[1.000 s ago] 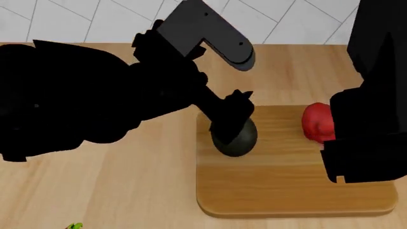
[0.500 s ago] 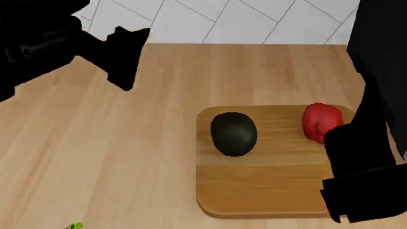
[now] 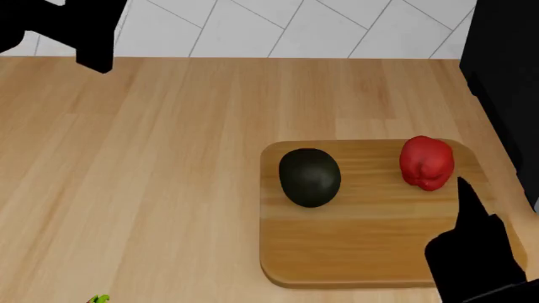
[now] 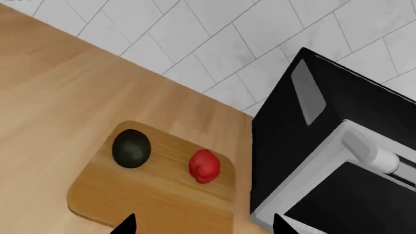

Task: Place the avocado, onion, tomato and bell pepper on the cutting board.

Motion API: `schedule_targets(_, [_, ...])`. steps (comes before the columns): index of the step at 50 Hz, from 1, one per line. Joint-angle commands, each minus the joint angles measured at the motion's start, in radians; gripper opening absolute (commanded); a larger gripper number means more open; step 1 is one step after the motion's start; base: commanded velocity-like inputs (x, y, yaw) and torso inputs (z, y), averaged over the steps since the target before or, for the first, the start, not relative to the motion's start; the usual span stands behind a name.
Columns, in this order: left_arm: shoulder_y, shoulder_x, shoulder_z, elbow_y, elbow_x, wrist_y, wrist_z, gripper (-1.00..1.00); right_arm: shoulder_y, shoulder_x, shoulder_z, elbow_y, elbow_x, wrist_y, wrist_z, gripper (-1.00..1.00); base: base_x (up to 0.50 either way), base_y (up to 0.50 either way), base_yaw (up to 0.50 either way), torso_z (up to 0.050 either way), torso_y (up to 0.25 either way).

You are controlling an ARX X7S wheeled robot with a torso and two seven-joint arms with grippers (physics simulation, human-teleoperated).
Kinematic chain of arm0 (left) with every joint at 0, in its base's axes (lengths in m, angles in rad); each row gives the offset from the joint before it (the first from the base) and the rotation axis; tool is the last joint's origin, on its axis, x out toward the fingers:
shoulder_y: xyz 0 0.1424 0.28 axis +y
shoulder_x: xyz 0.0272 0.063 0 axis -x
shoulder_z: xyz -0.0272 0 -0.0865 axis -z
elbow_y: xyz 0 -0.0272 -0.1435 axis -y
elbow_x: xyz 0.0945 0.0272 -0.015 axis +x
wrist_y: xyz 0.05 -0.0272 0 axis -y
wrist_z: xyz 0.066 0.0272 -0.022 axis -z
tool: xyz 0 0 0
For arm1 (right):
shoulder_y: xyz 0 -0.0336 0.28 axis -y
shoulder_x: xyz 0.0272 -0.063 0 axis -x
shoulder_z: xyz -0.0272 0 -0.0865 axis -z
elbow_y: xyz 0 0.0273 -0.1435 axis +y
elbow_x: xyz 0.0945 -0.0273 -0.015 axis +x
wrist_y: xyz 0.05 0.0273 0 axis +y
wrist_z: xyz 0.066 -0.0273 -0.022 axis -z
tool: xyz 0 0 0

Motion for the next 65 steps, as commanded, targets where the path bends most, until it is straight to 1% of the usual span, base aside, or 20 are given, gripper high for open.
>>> schedule_targets(1, [-0.003, 0.017, -0.031, -0.01, 0.015, 0.004, 0.03, 1.0, 0.061, -0.013, -0.075, 0.075, 0.135, 0.069, 0.007, 1.0, 0.0, 0.0, 0.0, 0.0, 0.0])
schedule_targets(6, [-0.001, 0.024, -0.03, -0.017, 0.02, 0.004, 0.032, 1.0, 0.133, -0.002, -0.17, 0.092, 0.232, 0.1, 0.068, 1.0, 0.0, 0.0, 0.0, 0.0, 0.0])
schedule_targets(9, [-0.005, 0.025, -0.033, -0.019, 0.022, 0.005, 0.033, 1.0, 0.185, 0.01, -0.233, 0.08, 0.287, 0.109, 0.072, 1.0, 0.0, 0.0, 0.0, 0.0, 0.0])
schedule_targets(11, [-0.004, 0.024, -0.034, -0.019, 0.021, 0.005, 0.033, 1.0, 0.224, 0.02, -0.293, 0.075, 0.288, 0.137, 0.082, 1.0, 0.0, 0.0, 0.0, 0.0, 0.0])
schedule_targets(25, [0.002, 0.021, -0.041, -0.024, 0.023, 0.01, 0.033, 1.0, 0.235, 0.083, -0.375, 0.048, 0.299, 0.177, 0.06, 1.0, 0.0, 0.0, 0.0, 0.0, 0.0])
schedule_targets(26, [0.002, 0.021, -0.042, -0.024, 0.023, 0.011, 0.033, 1.0, 0.235, 0.085, -0.381, 0.052, 0.299, 0.192, 0.086, 1.0, 0.0, 0.0, 0.0, 0.0, 0.0])
schedule_targets(33, [0.004, 0.02, -0.045, -0.023, 0.022, 0.011, 0.031, 1.0, 0.235, 0.121, -0.43, 0.031, 0.292, 0.216, 0.09, 1.0, 0.0, 0.0, 0.0, 0.0, 0.0])
schedule_targets(37, [0.01, 0.016, -0.045, -0.022, 0.026, 0.013, 0.03, 1.0, 0.227, 0.135, -0.425, 0.013, 0.293, 0.201, 0.076, 1.0, 0.0, 0.0, 0.0, 0.0, 0.0])
schedule_targets(43, [0.011, 0.016, -0.044, -0.03, 0.031, 0.012, 0.033, 1.0, 0.133, 0.18, -0.36, -0.034, 0.158, 0.163, -0.071, 1.0, 0.0, 0.0, 0.0, 0.0, 0.0])
schedule_targets(50, [0.016, 0.016, -0.044, -0.033, 0.035, 0.013, 0.033, 1.0, 0.054, 0.215, -0.331, -0.079, 0.032, 0.132, -0.206, 1.0, 0.0, 0.0, 0.0, 0.0, 0.0])
schedule_targets(60, [0.025, 0.013, -0.043, -0.029, 0.04, 0.013, 0.029, 1.0, -0.057, 0.272, -0.322, -0.123, -0.199, 0.088, -0.418, 1.0, 0.0, 0.0, 0.0, 0.0, 0.0])
schedule_targets(65, [0.029, 0.013, -0.043, -0.029, 0.042, 0.015, 0.029, 1.0, -0.082, 0.284, -0.323, -0.133, -0.257, 0.071, -0.469, 1.0, 0.0, 0.0, 0.0, 0.0, 0.0])
